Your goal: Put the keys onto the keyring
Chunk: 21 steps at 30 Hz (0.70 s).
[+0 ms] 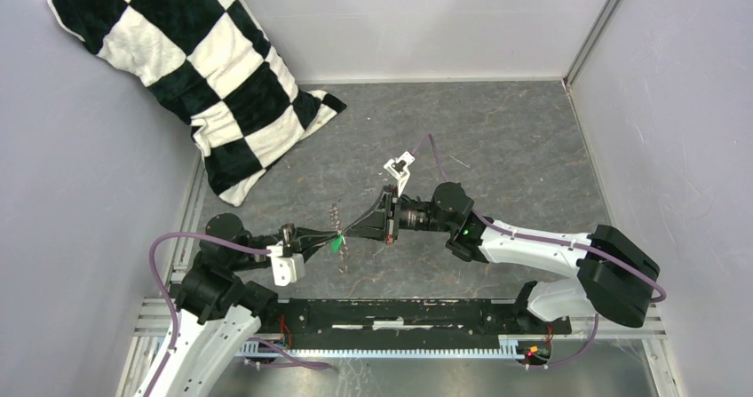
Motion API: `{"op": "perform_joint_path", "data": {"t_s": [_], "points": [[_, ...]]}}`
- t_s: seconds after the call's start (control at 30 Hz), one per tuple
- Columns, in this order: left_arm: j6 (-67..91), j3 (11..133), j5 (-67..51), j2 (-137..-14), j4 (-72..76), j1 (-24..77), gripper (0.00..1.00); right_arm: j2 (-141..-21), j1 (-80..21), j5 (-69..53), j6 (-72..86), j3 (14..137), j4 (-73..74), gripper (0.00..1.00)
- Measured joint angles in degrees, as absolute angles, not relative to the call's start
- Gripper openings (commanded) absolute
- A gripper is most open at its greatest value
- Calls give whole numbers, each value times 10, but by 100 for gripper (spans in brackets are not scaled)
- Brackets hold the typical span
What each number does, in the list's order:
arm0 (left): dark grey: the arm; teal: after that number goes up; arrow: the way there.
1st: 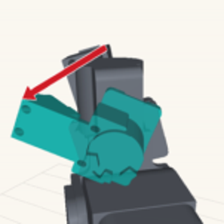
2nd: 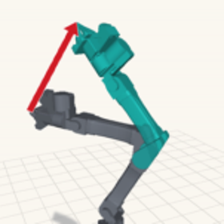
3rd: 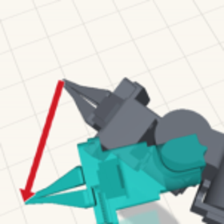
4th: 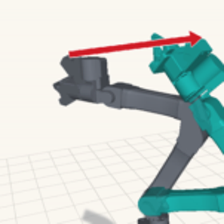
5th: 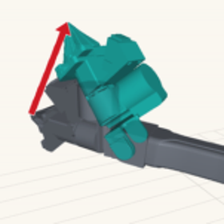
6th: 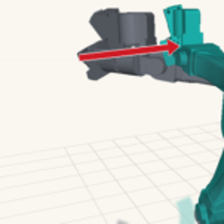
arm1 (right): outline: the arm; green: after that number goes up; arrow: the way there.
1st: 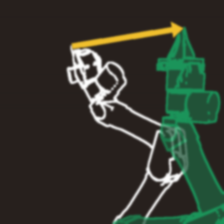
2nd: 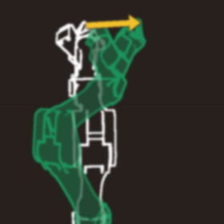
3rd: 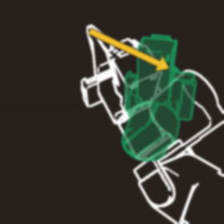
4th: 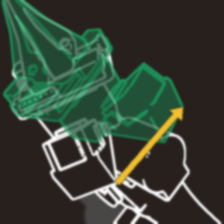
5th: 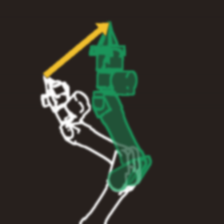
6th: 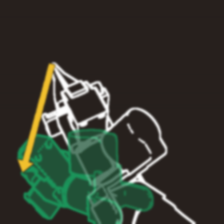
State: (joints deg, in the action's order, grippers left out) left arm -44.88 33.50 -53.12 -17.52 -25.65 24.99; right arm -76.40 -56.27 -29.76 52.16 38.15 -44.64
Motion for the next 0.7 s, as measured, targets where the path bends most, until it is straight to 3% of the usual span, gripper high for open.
{"op": "perform_joint_path", "data": {"t_s": [0.7], "points": [[-449, 341, -531, -185, -278, 250, 2, -751, -577, -276, 446, 405, -361, 1]]}}
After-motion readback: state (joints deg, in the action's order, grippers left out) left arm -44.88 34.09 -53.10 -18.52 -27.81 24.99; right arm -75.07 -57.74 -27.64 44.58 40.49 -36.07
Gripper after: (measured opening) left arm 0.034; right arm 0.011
